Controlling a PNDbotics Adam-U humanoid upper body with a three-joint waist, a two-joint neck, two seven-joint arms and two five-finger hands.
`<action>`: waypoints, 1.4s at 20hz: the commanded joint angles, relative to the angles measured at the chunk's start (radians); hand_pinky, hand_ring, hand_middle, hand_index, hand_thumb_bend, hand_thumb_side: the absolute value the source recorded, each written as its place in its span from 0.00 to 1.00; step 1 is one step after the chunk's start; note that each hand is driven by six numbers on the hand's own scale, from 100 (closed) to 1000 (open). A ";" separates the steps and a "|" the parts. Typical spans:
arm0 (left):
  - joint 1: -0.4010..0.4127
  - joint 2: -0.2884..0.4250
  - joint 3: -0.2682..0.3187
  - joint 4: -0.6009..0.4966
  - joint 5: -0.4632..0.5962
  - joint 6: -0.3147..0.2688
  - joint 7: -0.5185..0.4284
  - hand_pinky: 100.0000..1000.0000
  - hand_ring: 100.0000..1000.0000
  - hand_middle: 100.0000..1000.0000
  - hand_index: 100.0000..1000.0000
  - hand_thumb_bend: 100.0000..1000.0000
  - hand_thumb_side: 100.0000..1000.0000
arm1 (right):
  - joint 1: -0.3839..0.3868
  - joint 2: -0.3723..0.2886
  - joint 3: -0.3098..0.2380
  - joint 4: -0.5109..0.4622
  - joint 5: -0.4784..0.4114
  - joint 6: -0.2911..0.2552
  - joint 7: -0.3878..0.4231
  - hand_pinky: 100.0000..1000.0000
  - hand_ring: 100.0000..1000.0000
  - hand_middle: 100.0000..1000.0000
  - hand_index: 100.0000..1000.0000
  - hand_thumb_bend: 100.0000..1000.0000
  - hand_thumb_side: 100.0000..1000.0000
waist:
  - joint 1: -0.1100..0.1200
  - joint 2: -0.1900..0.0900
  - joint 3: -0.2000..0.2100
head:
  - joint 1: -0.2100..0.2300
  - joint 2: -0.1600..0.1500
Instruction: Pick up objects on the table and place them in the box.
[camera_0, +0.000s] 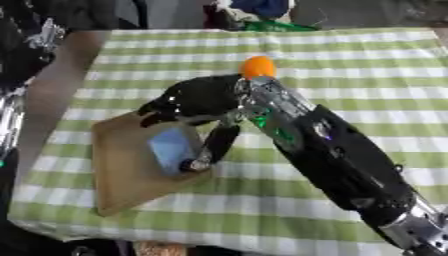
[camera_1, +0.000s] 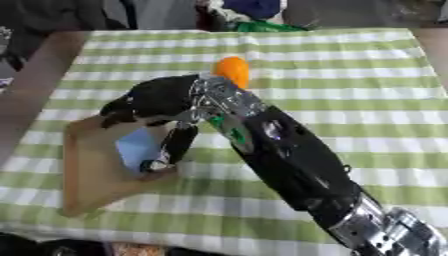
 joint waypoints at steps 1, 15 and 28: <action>-0.015 0.024 0.009 -0.010 0.002 -0.002 -0.001 0.41 0.45 0.46 0.74 0.31 0.43 | -0.026 -0.028 -0.026 -0.012 -0.015 -0.036 0.025 0.88 0.86 0.95 1.00 0.26 0.51 | 0.004 -0.015 0.000 | 0.007 0.005; -0.013 0.008 0.011 -0.018 0.008 -0.005 -0.001 0.41 0.45 0.46 0.74 0.32 0.43 | -0.066 -0.142 -0.196 0.107 -0.066 0.085 -0.054 0.87 0.82 0.88 1.00 0.11 0.37 | 0.013 -0.007 0.017 | 0.006 0.005; -0.040 -0.041 -0.009 -0.061 0.024 -0.010 -0.028 0.41 0.45 0.46 0.74 0.32 0.43 | -0.097 -0.196 -0.345 0.324 0.055 0.261 -0.178 0.86 0.79 0.86 1.00 0.05 0.33 | 0.017 0.013 0.089 | -0.037 -0.040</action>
